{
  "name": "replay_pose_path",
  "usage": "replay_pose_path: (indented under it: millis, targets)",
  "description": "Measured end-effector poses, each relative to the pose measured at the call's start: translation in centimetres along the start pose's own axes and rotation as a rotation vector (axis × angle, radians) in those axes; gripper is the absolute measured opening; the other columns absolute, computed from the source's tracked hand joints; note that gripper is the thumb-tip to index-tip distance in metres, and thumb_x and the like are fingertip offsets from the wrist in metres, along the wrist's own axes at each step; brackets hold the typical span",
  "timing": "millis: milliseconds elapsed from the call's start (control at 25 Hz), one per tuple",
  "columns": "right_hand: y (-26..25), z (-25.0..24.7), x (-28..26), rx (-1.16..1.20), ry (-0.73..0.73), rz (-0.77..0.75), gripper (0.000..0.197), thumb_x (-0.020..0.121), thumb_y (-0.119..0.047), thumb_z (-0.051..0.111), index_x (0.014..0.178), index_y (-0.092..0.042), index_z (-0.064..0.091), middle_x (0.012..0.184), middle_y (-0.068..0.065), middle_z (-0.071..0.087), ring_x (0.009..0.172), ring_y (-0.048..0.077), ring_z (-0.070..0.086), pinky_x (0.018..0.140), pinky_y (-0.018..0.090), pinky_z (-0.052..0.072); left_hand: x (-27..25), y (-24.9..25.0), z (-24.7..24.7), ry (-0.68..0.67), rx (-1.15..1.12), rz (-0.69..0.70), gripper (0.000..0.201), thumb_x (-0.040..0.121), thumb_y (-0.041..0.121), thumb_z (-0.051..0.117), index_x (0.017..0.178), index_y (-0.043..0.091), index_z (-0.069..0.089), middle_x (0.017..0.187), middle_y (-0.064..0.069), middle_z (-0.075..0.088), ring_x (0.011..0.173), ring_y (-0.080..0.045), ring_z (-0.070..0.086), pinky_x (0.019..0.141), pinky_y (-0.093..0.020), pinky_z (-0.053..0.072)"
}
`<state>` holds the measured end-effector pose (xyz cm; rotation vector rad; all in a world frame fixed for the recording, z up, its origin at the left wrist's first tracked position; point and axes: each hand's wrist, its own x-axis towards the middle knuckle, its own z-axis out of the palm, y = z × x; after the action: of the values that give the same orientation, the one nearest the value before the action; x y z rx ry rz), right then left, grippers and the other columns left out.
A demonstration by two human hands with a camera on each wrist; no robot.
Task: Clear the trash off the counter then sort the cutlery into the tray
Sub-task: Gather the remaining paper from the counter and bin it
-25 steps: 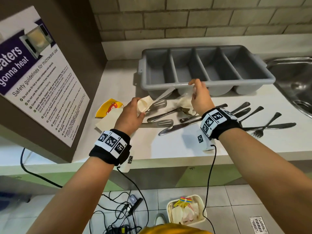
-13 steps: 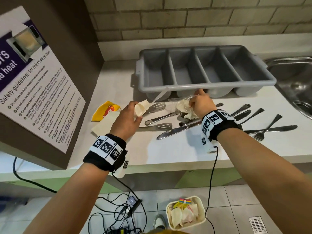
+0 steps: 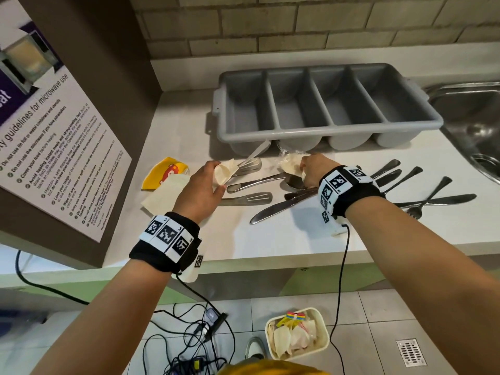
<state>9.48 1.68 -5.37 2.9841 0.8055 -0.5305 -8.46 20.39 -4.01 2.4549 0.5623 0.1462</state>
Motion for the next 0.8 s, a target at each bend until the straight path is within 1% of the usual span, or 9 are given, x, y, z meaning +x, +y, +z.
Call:
replay_pose_path:
  millis: [120, 200, 320, 440, 560, 600, 680, 720, 800]
  targets:
    - [-0.9, 0.0, -0.4, -0.045, 0.051, 0.006, 0.029, 0.089, -0.009, 0.049, 0.116, -0.003, 0.054, 0.118, 0.018, 0.062, 0.109, 0.034, 0.06, 0.09, 0.041, 0.051, -0.1, 0.3, -0.2, 0.0, 0.016, 0.007, 0.045, 0.089, 0.013, 0.055, 0.131, 0.011, 0.04, 0.13, -0.013, 0.055, 0.119, -0.031, 0.049, 0.094, -0.036, 0.041]
    - [-1.3, -0.5, -0.7, -0.038, 0.116, 0.018, 0.029, 0.09, -0.003, 0.044, 0.116, -0.003, 0.055, 0.118, 0.02, 0.062, 0.11, 0.036, 0.059, 0.091, 0.043, 0.05, -0.2, 0.6, -0.5, 0.007, 0.021, 0.004, 0.043, 0.089, 0.013, 0.054, 0.13, 0.01, 0.04, 0.127, -0.014, 0.056, 0.117, -0.032, 0.051, 0.091, -0.036, 0.042]
    - [-1.4, -1.8, -2.1, -0.073, 0.202, 0.013, 0.032, 0.09, 0.001, 0.041, 0.118, -0.002, 0.055, 0.118, 0.022, 0.063, 0.11, 0.038, 0.059, 0.091, 0.045, 0.05, -0.7, 1.5, -1.3, 0.045, 0.014, 0.012, 0.039, 0.09, 0.014, 0.055, 0.127, 0.009, 0.042, 0.124, -0.016, 0.058, 0.113, -0.033, 0.053, 0.088, -0.037, 0.043]
    - [-1.0, -3.4, -5.0, -0.028, 0.312, -0.015, 0.035, 0.09, 0.004, 0.038, 0.12, -0.002, 0.054, 0.115, 0.025, 0.063, 0.11, 0.041, 0.058, 0.091, 0.045, 0.049, -1.6, 3.4, -2.4, 0.136, 0.011, 0.037, 0.043, 0.09, 0.013, 0.055, 0.13, 0.008, 0.04, 0.122, -0.019, 0.059, 0.112, -0.035, 0.054, 0.089, -0.038, 0.044]
    - [0.8, -4.3, -9.0, 0.141, 0.461, -0.094, 0.032, 0.09, -0.002, 0.041, 0.119, -0.007, 0.053, 0.109, 0.023, 0.064, 0.106, 0.039, 0.056, 0.083, 0.042, 0.048, -3.5, 6.6, -3.0, 0.247, -0.054, 0.078, 0.051, 0.091, 0.01, 0.053, 0.138, 0.012, 0.033, 0.124, -0.02, 0.058, 0.115, -0.035, 0.052, 0.092, -0.038, 0.043]
    - [1.6, -4.4, -10.3, 0.225, 0.51, -0.122, 0.03, 0.091, -0.004, 0.043, 0.119, -0.008, 0.053, 0.108, 0.023, 0.063, 0.103, 0.039, 0.057, 0.081, 0.042, 0.048, -4.2, 7.7, -2.9, 0.279, -0.074, 0.099, 0.052, 0.092, 0.009, 0.051, 0.139, 0.012, 0.031, 0.124, -0.02, 0.058, 0.115, -0.034, 0.053, 0.09, -0.035, 0.043]
    - [3.2, -4.1, -13.2, 0.417, 0.589, -0.174, 0.028, 0.091, -0.006, 0.047, 0.118, -0.007, 0.054, 0.106, 0.024, 0.063, 0.099, 0.038, 0.058, 0.081, 0.039, 0.048, -6.0, 9.9, -2.3, 0.343, -0.104, 0.169, 0.051, 0.091, 0.005, 0.05, 0.139, 0.011, 0.033, 0.12, -0.02, 0.06, 0.11, -0.032, 0.056, 0.078, -0.019, 0.038]
    - [4.0, -3.8, -14.3, 0.499, 0.61, -0.196, 0.025, 0.091, -0.006, 0.049, 0.116, -0.004, 0.054, 0.102, 0.024, 0.063, 0.094, 0.036, 0.059, 0.076, 0.035, 0.046, -6.9, 10.9, -1.9, 0.374, -0.116, 0.213, 0.049, 0.09, 0.003, 0.051, 0.137, 0.008, 0.036, 0.116, -0.02, 0.062, 0.104, -0.03, 0.058, 0.072, -0.013, 0.034]
    - [6.0, -2.5, -17.1, 0.604, 0.608, -0.225, 0.018, 0.092, -0.008, 0.051, 0.108, -0.001, 0.052, 0.089, 0.019, 0.06, 0.081, 0.03, 0.056, 0.065, 0.025, 0.035, -9.5, 13.1, -0.1, 0.421, -0.142, 0.278, 0.046, 0.087, -0.002, 0.051, 0.132, 0.004, 0.042, 0.102, -0.019, 0.066, 0.084, -0.023, 0.058, 0.063, -0.011, 0.033]
